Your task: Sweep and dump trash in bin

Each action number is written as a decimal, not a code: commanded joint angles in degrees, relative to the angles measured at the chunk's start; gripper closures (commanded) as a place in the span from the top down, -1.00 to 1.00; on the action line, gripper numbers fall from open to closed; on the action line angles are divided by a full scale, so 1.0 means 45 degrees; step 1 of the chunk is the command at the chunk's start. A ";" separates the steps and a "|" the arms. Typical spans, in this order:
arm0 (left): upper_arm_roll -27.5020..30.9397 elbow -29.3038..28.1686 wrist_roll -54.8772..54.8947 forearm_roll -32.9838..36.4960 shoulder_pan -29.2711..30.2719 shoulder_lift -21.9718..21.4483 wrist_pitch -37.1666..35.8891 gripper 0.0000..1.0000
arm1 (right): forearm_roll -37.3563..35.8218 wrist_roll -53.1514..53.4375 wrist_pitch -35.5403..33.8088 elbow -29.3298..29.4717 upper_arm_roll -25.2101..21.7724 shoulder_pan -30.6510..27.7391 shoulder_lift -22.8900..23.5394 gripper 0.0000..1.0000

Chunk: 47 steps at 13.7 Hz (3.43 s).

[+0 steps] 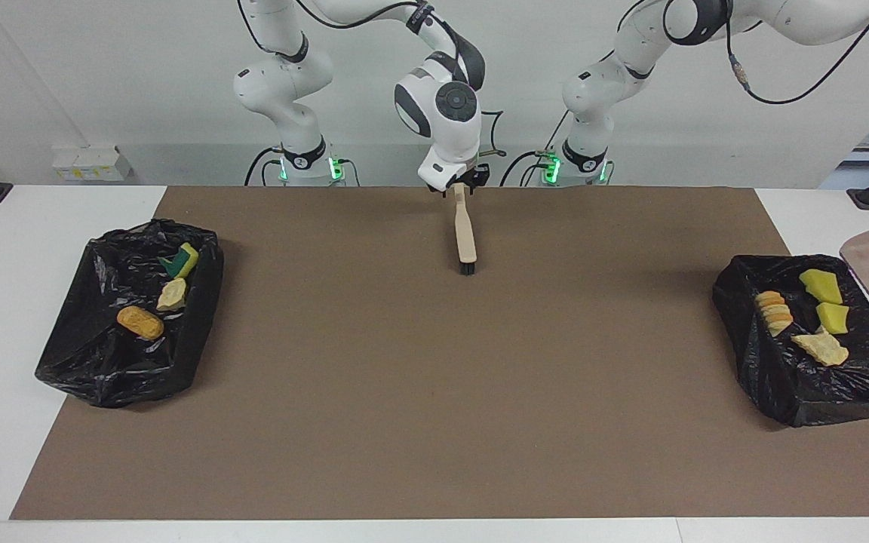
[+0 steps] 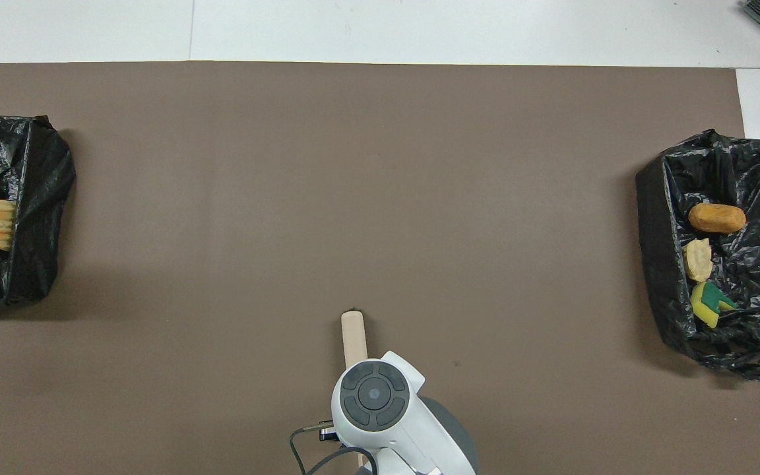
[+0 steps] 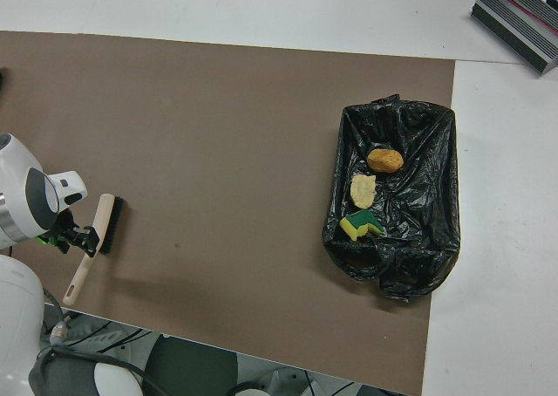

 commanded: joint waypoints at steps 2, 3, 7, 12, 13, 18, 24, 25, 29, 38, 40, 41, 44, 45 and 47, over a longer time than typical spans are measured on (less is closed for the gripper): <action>0.0121 -0.2077 -0.2078 -0.1364 -0.1256 -0.1322 -0.1816 -1.00 | -0.1094 -0.1503 -0.2169 0.2059 0.0024 -0.2005 -0.0028 1.00; 0.0121 -0.2721 -0.2818 -0.1832 -0.1627 -0.1732 -0.2363 -1.00 | -0.1408 -0.2225 -0.2541 0.2490 0.0024 -0.2551 0.0011 1.00; 0.0121 -0.4697 -0.7540 -0.4562 -0.3365 -0.2906 -0.3734 -1.00 | -0.2172 -0.5253 -0.2954 0.3000 0.0024 -0.5010 -0.0028 1.00; 0.0101 -0.6845 -1.6086 -0.7319 -0.6778 -0.2910 -0.3291 -1.00 | -0.2172 -0.6236 -0.2799 0.3450 -0.0073 -0.8294 -0.0047 1.00; 0.0101 -0.7119 -1.7886 -0.7866 -0.7580 -0.2714 -0.2629 -1.00 | -0.2308 -0.6256 -0.2818 0.3722 -0.0093 -0.8647 -0.0047 1.00; 0.0101 -0.6850 -2.4941 -1.1206 -1.0435 -0.1739 -0.0655 -1.00 | -0.4262 -0.8658 -0.3091 0.4270 -0.0210 -0.9411 -0.0572 1.00; 0.0121 -0.4704 -2.9152 -1.2247 -1.1924 0.0215 0.0581 -1.00 | -0.3989 -0.8229 -0.3718 0.4290 -0.0777 -0.9550 -0.1298 1.00; 0.0121 -0.4507 -2.9154 -1.2189 -1.1943 0.0488 0.0581 -1.00 | -0.4047 -0.8248 -0.3698 0.4291 -0.0777 -0.9491 -0.1297 1.00; 0.0121 -0.3979 -2.9096 -1.2071 -1.2294 0.1348 0.0854 -1.00 | -0.3755 -0.8287 -0.3854 0.4349 -0.0816 -0.9666 -0.1239 1.00; 0.0238 -0.4717 -2.7593 -1.2168 -1.1399 -0.0345 -0.0022 1.00 | -0.3793 -0.8267 -0.3970 0.4525 -0.2926 -0.8451 -0.1317 1.00; 0.0238 -0.5303 -2.7165 -1.2110 -1.0659 -0.1068 -0.0298 1.00 | -0.3522 -0.8326 -0.3990 0.4545 -0.1953 -0.9661 -0.1298 1.00; 0.0238 -0.5731 -2.6485 -1.2110 -1.0171 -0.1536 -0.0298 1.00 | -0.3694 -0.8307 -0.4048 0.4835 -0.1833 -0.9647 -0.1336 1.00; 0.0238 -0.6515 -2.3986 -1.2110 -0.8550 -0.2865 -0.0608 1.00 | -0.3812 -0.8307 -0.4885 0.5498 -0.2609 -0.8595 -0.1278 1.00; 0.0238 -0.6517 -2.3282 -1.2110 -0.8081 -0.3120 -0.0881 1.00 | -0.3813 -0.8326 -0.5411 0.6024 -0.2864 -0.8340 -0.1220 1.00; 0.0238 -0.6458 -2.1895 -1.2091 -0.7259 -0.3570 -0.1293 1.00 | -0.3833 -0.8268 -0.6274 0.6730 -0.2847 -0.8280 -0.1238 1.00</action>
